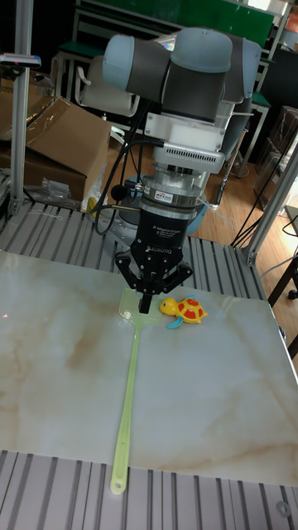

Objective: Swat with a flyswatter

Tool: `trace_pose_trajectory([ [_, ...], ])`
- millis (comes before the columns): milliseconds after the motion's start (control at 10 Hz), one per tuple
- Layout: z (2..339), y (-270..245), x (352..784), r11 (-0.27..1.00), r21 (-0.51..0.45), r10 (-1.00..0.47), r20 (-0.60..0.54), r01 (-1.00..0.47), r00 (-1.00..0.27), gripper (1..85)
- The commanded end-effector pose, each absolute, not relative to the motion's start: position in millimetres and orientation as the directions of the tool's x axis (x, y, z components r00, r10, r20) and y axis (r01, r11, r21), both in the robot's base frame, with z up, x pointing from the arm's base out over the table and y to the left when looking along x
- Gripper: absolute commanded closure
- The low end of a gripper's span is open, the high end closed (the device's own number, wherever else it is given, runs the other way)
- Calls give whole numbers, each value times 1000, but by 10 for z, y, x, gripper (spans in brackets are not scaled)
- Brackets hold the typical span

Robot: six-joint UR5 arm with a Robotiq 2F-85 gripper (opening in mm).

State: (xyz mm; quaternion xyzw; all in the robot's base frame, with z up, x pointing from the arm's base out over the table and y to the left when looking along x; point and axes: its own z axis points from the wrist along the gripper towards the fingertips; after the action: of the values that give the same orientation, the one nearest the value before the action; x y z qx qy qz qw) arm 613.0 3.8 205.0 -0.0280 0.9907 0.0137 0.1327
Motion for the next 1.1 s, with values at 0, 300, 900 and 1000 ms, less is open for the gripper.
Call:
trace_pose_trajectory([
  [0,2065,57,6138,998,32,-46,-268,-56,-962,843],
  [300,2064,58,6141,998,32,-43,-269,-53,-962,843],
  [900,2062,62,6152,998,35,-39,-274,-50,-961,843],
  [1000,2061,62,6152,998,35,-39,-274,-50,-961,843],
])
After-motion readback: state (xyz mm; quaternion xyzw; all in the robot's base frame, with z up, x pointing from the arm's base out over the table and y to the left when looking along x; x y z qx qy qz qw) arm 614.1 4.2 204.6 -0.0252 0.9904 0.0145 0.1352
